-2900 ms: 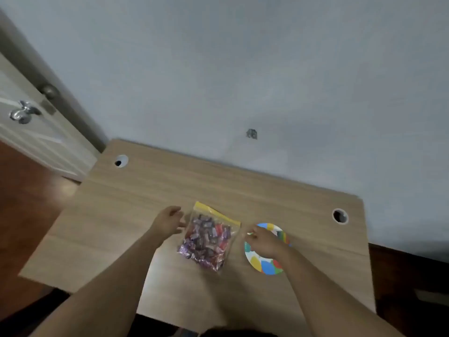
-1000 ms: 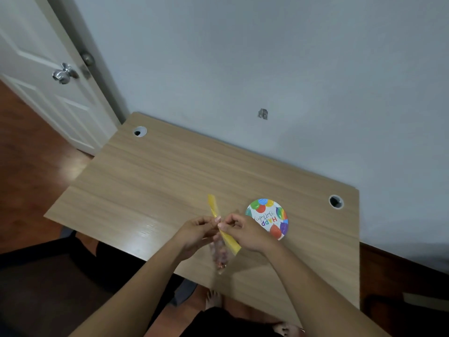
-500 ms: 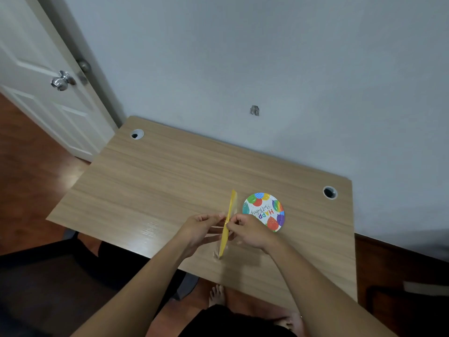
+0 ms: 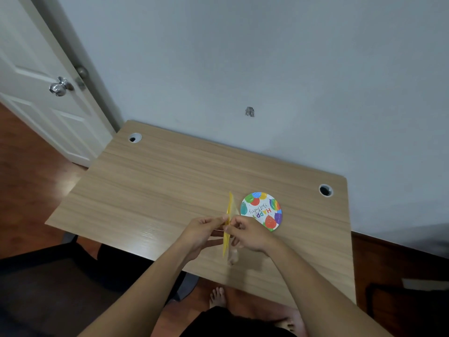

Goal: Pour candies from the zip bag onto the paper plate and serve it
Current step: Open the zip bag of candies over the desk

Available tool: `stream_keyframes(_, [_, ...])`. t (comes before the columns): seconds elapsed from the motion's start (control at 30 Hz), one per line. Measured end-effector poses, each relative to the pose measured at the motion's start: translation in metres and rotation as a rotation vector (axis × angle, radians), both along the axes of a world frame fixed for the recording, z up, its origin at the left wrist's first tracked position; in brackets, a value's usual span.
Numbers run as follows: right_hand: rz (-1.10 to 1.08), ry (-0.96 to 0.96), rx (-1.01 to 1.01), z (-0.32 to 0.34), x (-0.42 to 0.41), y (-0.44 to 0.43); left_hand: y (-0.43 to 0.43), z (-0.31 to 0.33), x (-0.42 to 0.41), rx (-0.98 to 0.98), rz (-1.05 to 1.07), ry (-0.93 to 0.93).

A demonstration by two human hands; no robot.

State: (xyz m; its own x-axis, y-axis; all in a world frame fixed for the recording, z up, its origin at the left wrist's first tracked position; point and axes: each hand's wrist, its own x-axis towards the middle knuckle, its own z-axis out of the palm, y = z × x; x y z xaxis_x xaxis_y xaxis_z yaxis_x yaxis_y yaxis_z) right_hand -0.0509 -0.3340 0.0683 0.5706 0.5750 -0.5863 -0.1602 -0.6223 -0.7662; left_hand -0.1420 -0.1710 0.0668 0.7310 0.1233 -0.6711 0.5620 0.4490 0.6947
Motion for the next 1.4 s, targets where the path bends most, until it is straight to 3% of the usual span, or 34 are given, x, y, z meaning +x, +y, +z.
stream_keyframes(0.43, [-0.088, -0.012, -0.019, 0.014, -0.011, -0.005, -0.006, 0.003, -0.001, 0.114, 0.041, -0.008])
stream_keyframes(0.67, [0.049, -0.13, -0.087, 0.019, -0.013, -0.001, -0.008, 0.006, -0.001, 0.076, 0.02, -0.032])
stream_keyframes(0.93, [0.019, -0.068, -0.054, 0.022, -0.014, -0.002, 0.0, -0.006, -0.004, 0.101, 0.016, -0.031])
stream_keyframes(1.17, [-0.119, -0.111, -0.062, 0.024, -0.012, 0.003, 0.004, -0.008, -0.001, 0.023, 0.14, -0.006])
stream_keyframes(1.4, [-0.21, -0.261, -0.111, 0.025, -0.011, 0.013, -0.003, 0.001, 0.004, 0.108, 0.309, 0.025])
